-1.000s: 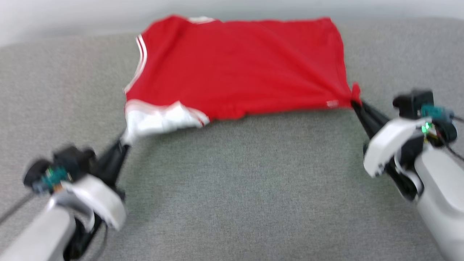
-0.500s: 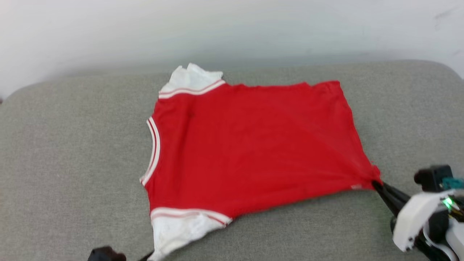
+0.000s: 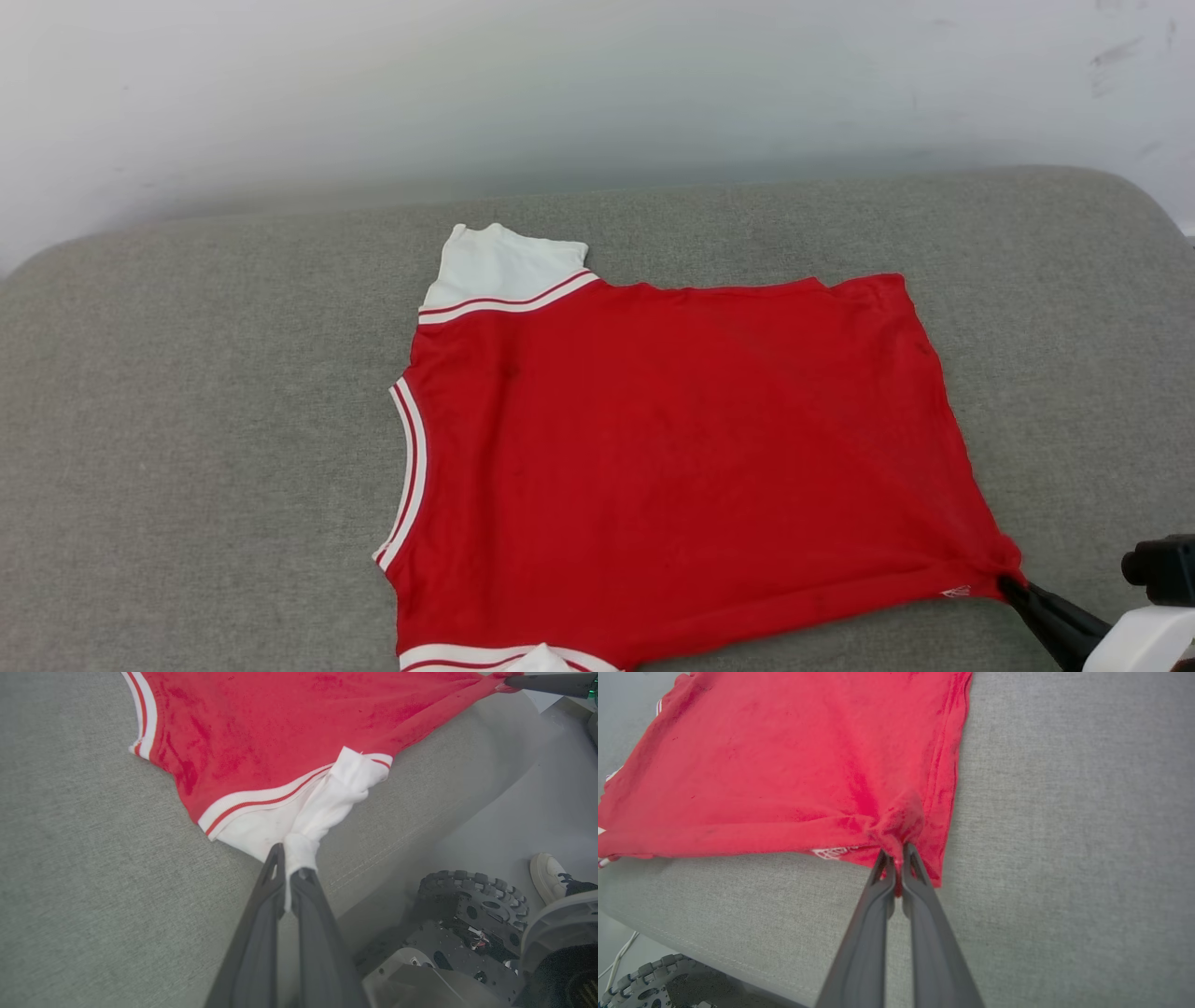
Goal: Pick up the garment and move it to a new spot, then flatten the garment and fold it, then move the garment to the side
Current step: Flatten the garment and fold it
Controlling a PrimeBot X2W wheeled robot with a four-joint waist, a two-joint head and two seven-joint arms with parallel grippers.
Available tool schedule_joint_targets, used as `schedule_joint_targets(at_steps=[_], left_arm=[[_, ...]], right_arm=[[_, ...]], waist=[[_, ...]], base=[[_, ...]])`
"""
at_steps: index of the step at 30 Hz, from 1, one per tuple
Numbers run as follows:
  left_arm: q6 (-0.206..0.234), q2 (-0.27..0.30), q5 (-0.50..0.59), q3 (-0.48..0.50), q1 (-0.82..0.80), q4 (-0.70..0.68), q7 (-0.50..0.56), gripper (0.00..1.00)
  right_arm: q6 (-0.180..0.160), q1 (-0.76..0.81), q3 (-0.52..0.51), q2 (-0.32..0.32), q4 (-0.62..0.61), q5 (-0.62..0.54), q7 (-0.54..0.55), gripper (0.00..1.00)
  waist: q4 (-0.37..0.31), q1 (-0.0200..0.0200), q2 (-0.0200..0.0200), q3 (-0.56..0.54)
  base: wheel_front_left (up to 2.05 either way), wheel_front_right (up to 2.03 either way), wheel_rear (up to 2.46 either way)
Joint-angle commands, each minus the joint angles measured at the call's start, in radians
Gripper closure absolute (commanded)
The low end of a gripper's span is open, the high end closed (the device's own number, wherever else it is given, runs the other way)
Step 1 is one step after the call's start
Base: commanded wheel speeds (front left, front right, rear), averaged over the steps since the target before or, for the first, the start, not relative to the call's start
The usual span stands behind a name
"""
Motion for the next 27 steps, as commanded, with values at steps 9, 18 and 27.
schedule_joint_targets(at_steps=[9, 18, 27], left_arm=[[-0.013, 0.005, 0.027, 0.063, -0.088, -0.006, -0.065, 1.00], [-0.059, 0.011, 0.048, 0.133, -0.250, -0.003, -0.093, 1.00], [-0.117, -0.032, 0.079, 0.125, -0.438, 0.118, -0.052, 1.00]], right_arm=[[-0.001, -0.008, -0.088, 0.040, -0.111, -0.027, 0.054, 1.00], [-0.001, -0.070, -0.184, 0.090, -0.163, -0.043, 0.120, 1.00], [-0.001, -0.189, -0.179, 0.138, -0.120, -0.123, 0.215, 1.00]], waist=[[-0.003, 0.0002, 0.0000, 0.048], [-0.006, 0.0002, 0.0000, 0.164], [-0.010, 0.0002, 0.0000, 0.268]], base=[[0.00, 0.00, 0.00], [0.00, 0.00, 0.00], [0.00, 0.00, 0.00]])
